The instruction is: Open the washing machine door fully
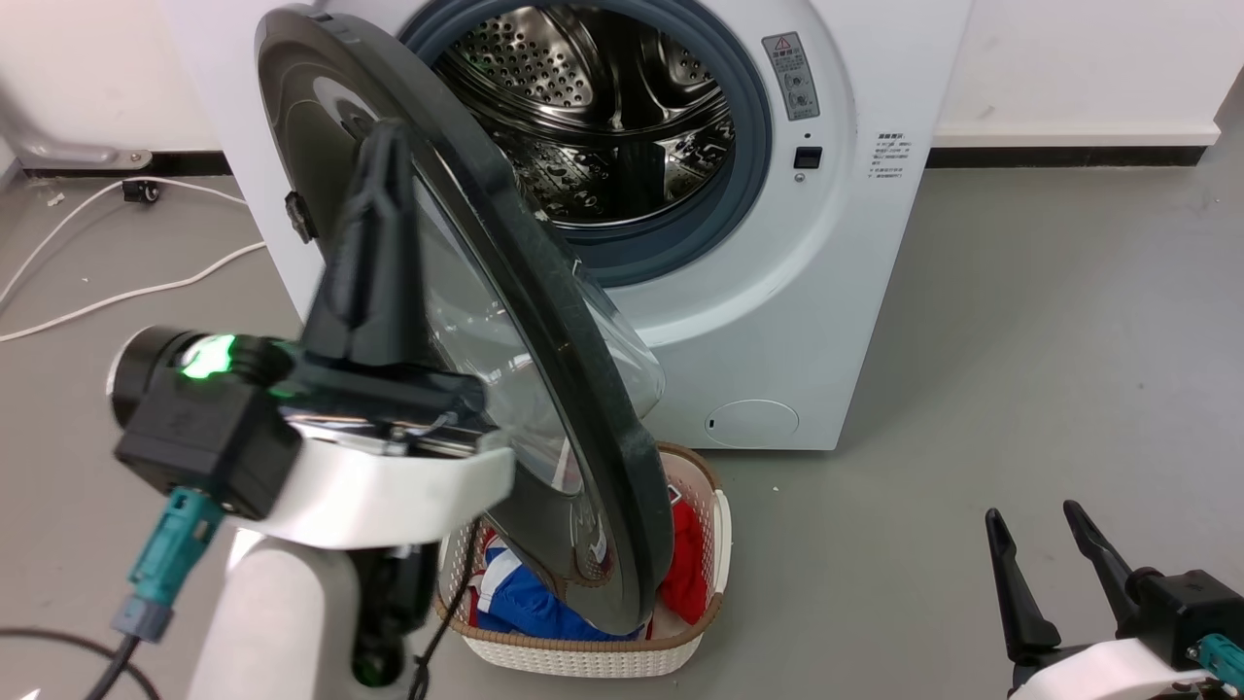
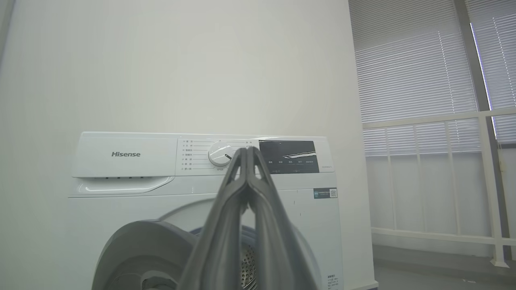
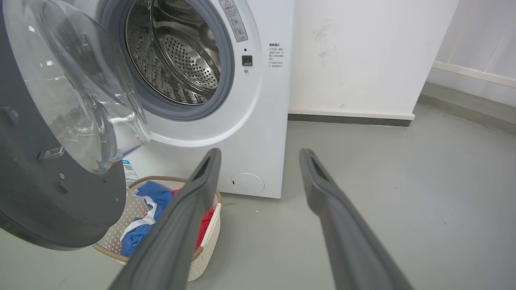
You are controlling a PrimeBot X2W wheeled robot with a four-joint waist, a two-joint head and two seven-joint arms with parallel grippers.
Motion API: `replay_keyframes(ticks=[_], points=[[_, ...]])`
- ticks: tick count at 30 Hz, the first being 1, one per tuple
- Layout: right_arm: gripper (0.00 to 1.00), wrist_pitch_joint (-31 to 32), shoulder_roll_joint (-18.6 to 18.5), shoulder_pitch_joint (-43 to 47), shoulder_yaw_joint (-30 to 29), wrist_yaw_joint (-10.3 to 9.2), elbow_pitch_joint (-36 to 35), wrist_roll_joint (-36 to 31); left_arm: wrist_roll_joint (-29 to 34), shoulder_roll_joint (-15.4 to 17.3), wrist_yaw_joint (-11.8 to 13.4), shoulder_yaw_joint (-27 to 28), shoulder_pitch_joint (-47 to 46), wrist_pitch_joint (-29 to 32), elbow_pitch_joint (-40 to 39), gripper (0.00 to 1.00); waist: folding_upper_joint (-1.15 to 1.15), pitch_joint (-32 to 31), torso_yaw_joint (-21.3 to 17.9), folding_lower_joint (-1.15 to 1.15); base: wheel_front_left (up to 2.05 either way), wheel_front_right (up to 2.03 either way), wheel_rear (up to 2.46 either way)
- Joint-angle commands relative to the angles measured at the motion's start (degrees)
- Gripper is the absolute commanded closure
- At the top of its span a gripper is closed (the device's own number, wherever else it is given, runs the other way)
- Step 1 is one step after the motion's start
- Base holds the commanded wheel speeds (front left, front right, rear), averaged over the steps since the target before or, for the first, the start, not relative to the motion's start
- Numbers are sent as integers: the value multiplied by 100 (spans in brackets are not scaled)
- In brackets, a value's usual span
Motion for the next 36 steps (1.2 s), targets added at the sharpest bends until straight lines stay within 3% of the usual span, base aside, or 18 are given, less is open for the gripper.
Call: replay_keyframes(ticks=[1, 10, 20, 28, 36], points=[[0, -15, 30, -67, -3, 1, 26, 41, 31, -58, -65, -207, -131, 136, -183, 100, 0, 4, -21, 0, 0, 0, 0], [0, -10, 91, -60, -23, 1, 67, 28, -116, -223, -250, -1297, -101, 682, -628, 100, 0, 38, -34, 0, 0, 0, 0], [0, 15, 126, -83, -60, 1, 145, 28, -564, -271, -389, -2530, 607, 1335, -185, 100, 0, 72, 32, 0, 0, 0, 0], [0, 10, 134, -98, -64, 1, 216, 37, -751, -51, -223, -2807, 1344, 1745, 428, 100, 0, 93, 29, 0, 0, 0, 0], [0, -1, 86, -142, -10, 1, 265, 82, -670, 65, -37, -2619, 1316, 1605, 1067, 100, 0, 199, -54, 0, 0, 0, 0]])
